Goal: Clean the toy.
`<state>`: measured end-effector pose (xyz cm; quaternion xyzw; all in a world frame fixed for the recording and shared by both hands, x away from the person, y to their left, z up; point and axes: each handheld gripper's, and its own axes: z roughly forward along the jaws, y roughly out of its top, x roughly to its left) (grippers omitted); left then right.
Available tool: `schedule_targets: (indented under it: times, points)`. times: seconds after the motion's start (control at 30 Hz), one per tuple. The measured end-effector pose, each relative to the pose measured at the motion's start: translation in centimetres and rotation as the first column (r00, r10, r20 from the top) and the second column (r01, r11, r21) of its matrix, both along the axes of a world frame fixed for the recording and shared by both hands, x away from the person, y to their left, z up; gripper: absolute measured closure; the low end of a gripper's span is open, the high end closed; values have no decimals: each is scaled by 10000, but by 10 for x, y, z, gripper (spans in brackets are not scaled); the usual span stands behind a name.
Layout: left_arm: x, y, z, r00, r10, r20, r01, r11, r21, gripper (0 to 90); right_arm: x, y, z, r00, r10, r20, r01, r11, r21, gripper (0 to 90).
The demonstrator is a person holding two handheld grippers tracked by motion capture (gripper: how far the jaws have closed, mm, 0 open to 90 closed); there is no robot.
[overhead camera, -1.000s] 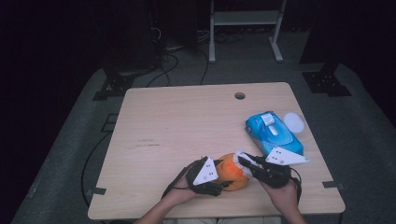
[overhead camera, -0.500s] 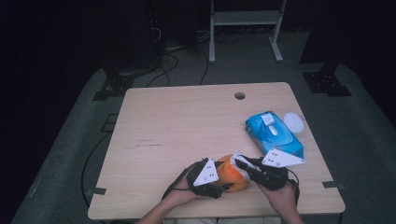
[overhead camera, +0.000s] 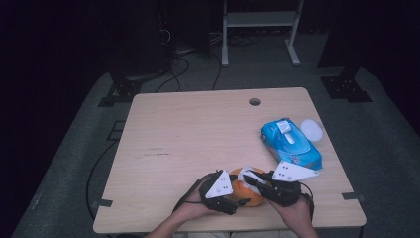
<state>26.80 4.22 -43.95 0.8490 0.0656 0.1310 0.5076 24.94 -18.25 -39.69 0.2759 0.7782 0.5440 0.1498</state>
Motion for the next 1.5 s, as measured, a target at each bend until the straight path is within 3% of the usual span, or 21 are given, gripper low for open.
schedule_targets:
  times: [0.1,0.23,0.37,0.47,0.53,0.63,0.73,0.83,0.93,1.03,1.17,1.33,1.43,1.5]
  points:
    - [-1,0,0,9997,-65,254,61,9998,166,303,10,-14,-6,9980,-625,-53,624,9979,-195,776]
    - [1,1,0,9997,-75,218,73,9999,85,304,20,-37,-17,9896,-1353,-485,1342,9906,-264,776]
    - [1,0,-1,9997,-145,217,143,9998,109,302,17,-35,-15,9904,-1225,-648,1224,9925,-42,778]
    - [1,0,-1,9997,-138,225,136,9998,109,301,9,-21,-7,9975,-470,-528,493,9978,432,777]
    - [1,1,-1,9997,-130,203,127,9999,110,301,5,-13,-3,9994,-211,-276,218,9994,269,777]
    - [3,3,-1,9999,-48,148,47,10000,41,308,8,-17,-5,9988,-412,-274,416,9990,135,777]
    - [6,6,-1,10000,49,-30,-49,9999,-99,317,19,-35,-14,9912,-1153,-645,1159,9933,55,777]
    - [9,9,-1,9998,95,-161,-98,9998,-171,321,26,-51,-20,9813,-1440,-1276,1520,9869,549,777]
    - [11,9,-1,9995,185,-246,-190,9996,-207,326,21,-46,-15,9871,-1150,-1111,1237,9895,752,777]
    - [14,13,-2,9992,226,-342,-234,9994,-235,328,15,-34,-11,9933,-801,-834,856,9942,651,777]
    - [17,16,-2,9984,310,-467,-323,9991,-286,328,21,-41,-16,9893,-1037,-1027,1113,9913,709,777]
    - [20,18,-3,9977,246,-639,-271,9989,-378,328,28,-56,-21,9764,-1654,-1392,1767,9816,730,777]
    - [22,22,-3,9969,271,-737,-303,9986,-438,328,23,-52,-15,9825,-1463,-1156,1576,9829,954,776]
    - [24,25,-4,9959,272,-858,-312,9984,-464,328,21,-46,-14,9857,-1298,-1072,1391,9867,839,777]
